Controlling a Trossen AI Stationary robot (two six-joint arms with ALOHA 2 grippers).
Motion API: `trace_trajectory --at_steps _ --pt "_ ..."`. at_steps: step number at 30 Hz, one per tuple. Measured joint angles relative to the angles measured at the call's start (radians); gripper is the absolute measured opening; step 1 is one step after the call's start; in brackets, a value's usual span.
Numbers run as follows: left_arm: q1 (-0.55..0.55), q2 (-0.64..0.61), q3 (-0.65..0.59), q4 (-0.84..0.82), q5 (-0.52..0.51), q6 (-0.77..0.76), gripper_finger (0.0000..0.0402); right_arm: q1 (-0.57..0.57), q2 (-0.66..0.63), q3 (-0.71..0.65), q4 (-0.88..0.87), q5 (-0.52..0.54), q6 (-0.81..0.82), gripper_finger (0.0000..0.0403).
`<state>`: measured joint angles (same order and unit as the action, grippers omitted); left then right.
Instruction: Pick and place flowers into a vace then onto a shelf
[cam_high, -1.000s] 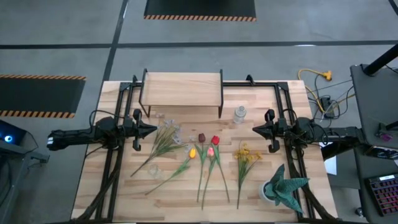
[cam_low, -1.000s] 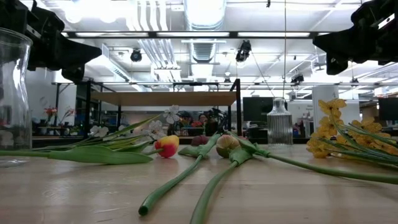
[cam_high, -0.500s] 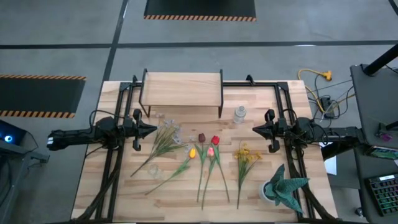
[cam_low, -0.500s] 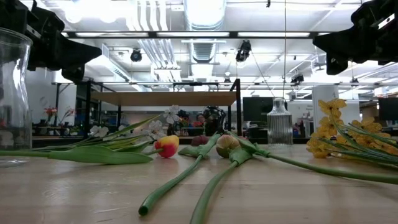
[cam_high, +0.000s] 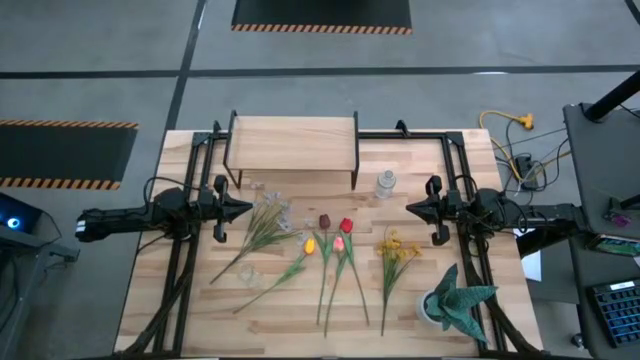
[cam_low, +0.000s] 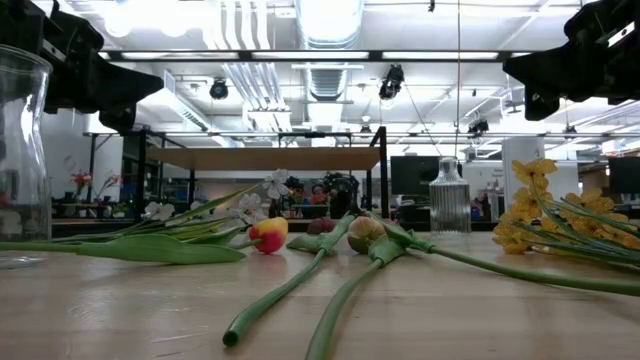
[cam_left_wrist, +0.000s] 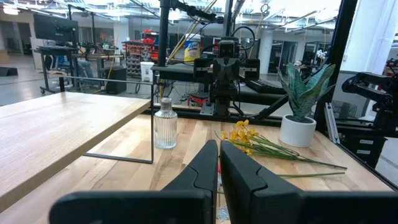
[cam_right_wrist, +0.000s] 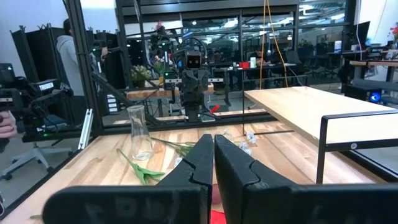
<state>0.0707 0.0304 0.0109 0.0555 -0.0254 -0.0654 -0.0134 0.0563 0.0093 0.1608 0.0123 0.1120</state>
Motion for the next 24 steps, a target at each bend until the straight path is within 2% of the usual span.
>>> trace_trajectory --at_steps 14,18,24 --pt "0.0 0.0 0.0 0.004 -0.002 0.002 0.0001 0.0 0.0 0.0 0.002 0.0 -0.009 0.0009" --pt "0.0 0.0 0.0 0.004 -0.003 0.003 0.0001 0.0 -0.001 0.0 0.062 0.001 -0.056 0.0009" --pt "0.0 0.0 0.0 0.004 -0.004 0.003 0.0001 0.0 -0.001 0.0 0.09 -0.001 0.024 0.0009"
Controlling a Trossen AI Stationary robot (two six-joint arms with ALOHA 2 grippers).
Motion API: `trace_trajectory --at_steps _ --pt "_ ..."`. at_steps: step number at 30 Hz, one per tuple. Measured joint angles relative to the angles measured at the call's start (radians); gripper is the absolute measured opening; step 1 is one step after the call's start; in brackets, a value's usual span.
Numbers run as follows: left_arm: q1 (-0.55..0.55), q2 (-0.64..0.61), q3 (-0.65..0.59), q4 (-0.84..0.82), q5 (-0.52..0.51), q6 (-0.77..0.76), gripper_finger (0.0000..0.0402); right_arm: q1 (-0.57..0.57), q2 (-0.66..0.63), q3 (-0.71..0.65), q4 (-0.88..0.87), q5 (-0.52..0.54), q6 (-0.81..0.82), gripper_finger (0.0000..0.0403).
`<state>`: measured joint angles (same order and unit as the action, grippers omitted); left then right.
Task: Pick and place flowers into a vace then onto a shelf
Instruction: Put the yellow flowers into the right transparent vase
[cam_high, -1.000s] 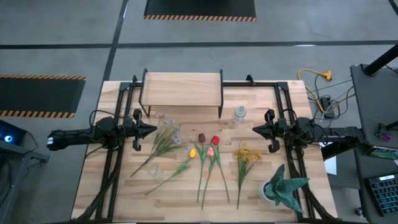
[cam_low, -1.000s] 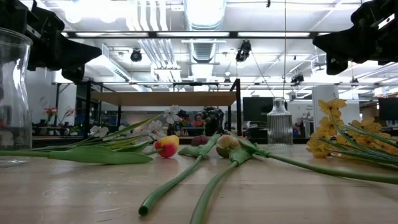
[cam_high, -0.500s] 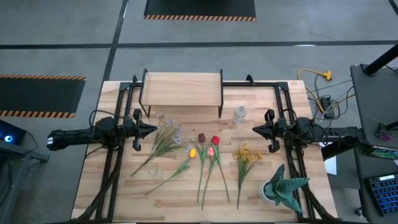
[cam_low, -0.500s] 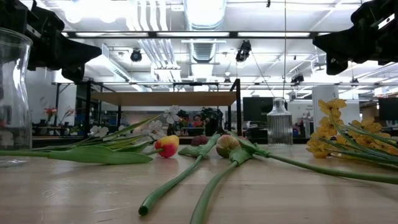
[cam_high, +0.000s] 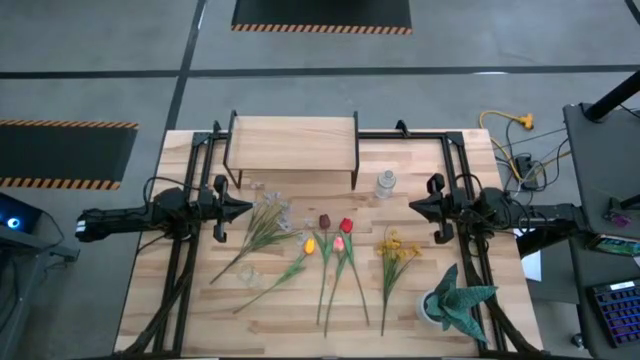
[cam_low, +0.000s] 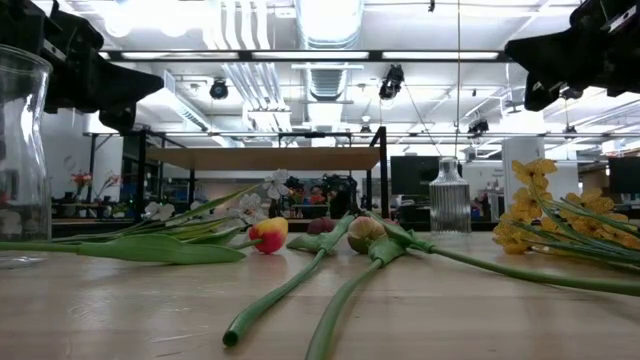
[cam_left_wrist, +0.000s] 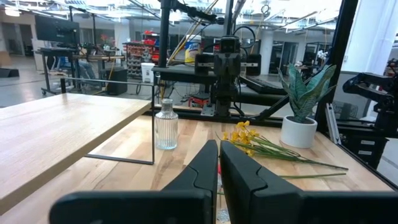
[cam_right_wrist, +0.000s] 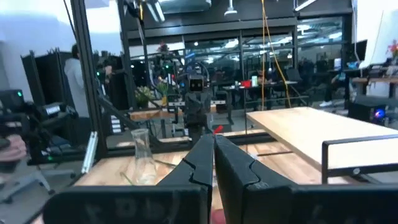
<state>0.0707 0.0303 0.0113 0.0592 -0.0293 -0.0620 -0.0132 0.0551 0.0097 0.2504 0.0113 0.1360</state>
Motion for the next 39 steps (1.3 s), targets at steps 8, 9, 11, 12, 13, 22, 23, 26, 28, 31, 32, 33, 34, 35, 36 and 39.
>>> trace_trajectory --at_steps 8,9,11,12,13,22,23,26,28,31,32,33,34,35,36,39 --pt "0.0 0.0 0.0 0.0 -0.001 0.0 0.0001 0.0 0.001 0.0 0.037 0.025 0.112 0.0009" --pt "0.0 0.0 0.0 0.0 -0.001 0.0 0.0001 0.0 0.001 0.0 0.034 0.034 0.127 0.0011" --pt "0.0 0.0 0.0 0.0 -0.001 0.0 0.0001 0.0 0.008 0.0 0.015 0.051 0.131 0.002" --pt "0.0 0.0 0.0 0.0 -0.001 0.0 0.0001 0.0 0.018 0.0 0.016 0.059 0.132 0.0027" --pt "0.0 0.0 0.0 0.0 -0.001 0.0 0.0001 0.0 0.029 0.0 0.02 0.067 0.136 0.0036" --pt "0.0 0.0 0.0 0.0 -0.001 0.001 0.0001 0.0 0.192 0.018 0.215 0.089 0.203 0.0147" --pt "0.0 0.0 0.0 0.0 -0.001 0.001 0.0001 0.0 0.216 0.035 0.216 0.089 0.204 0.0159" --pt "0.0 0.0 0.0 0.0 0.0 0.001 0.0001 0.0 0.295 0.102 0.201 0.089 0.205 0.0187" --pt "0.0 0.0 0.0 -0.001 0.0 0.001 0.0001 0.0 0.353 0.163 0.178 0.089 0.206 0.0199" --pt "0.0 0.0 0.0 -0.001 0.0 0.001 0.0001 0.0 0.438 0.276 0.069 0.094 0.224 0.0206" --pt "0.0 0.0 0.0 -0.001 0.0 0.001 0.0001 0.0 0.467 0.315 0.015 0.094 0.24 0.0207" --pt "0.0 0.0 0.0 -0.001 0.001 0.001 0.0001 0.0 0.497 0.355 -0.045 0.095 0.257 0.0206" --pt "0.0 0.0 0.0 -0.001 0.001 0.001 0.0001 0.0 0.527 0.393 -0.109 0.097 0.271 0.0206" --pt "0.0 0.0 0.0 -0.002 0.001 0.001 0.0001 0.0 0.557 0.427 -0.166 0.098 0.285 0.0205" --pt "0.0 0.0 0.0 -0.004 0.001 0.001 0.0001 0.0 0.591 0.46 -0.224 0.1 0.308 0.0204" --pt "0.0 0.0 0.0 -0.004 0.001 0.001 0.0001 0.0 0.686 0.539 -0.35 0.122 0.392 0.0201"
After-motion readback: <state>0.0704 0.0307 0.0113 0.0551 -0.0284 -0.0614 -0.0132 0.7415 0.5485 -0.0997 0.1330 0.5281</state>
